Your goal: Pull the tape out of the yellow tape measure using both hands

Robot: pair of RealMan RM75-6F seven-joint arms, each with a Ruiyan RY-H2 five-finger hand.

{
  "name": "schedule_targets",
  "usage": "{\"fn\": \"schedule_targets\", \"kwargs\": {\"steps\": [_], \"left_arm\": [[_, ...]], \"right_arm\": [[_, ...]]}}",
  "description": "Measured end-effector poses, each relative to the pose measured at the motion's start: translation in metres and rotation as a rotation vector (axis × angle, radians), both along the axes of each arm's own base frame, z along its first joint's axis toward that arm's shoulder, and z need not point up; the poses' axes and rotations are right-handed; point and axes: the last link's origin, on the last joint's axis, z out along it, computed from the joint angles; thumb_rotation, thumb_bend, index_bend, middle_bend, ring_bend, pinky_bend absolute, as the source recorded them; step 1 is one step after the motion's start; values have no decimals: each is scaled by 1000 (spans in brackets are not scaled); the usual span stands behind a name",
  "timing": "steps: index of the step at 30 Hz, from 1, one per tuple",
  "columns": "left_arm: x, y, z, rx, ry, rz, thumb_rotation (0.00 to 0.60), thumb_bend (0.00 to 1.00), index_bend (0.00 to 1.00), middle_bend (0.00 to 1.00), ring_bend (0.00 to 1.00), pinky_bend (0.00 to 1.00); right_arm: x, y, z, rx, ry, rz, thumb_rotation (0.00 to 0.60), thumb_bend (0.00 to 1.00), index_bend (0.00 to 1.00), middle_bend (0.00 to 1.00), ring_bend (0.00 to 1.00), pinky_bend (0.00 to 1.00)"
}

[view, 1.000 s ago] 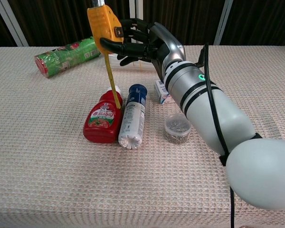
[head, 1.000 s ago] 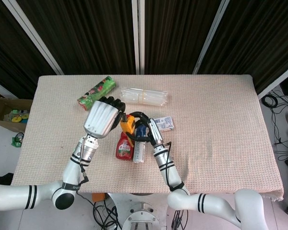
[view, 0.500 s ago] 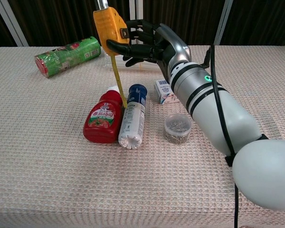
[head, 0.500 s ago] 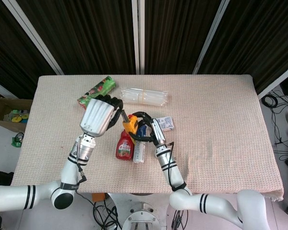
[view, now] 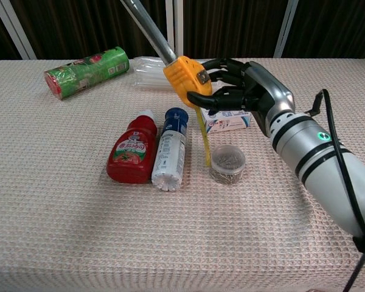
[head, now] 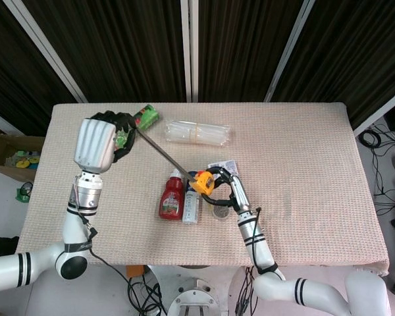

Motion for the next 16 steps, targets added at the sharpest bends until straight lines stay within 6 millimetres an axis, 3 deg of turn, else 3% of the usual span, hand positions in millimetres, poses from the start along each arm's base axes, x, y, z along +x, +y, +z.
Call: {"fn": "schedule_targets", "kwargs": {"steps": [9,16], "left_arm": [[-32,18,36,1,-90,57,600,621,662,602,541,623],[-43,18,44,14,-106,68,600,620,662,603,542,623]], "right_arm": [[-52,23,17,-28,72,-55,600,379,589,524,519,513],[-63,29,23,-41,64,-69,600,380,589,524,519,513]]}}
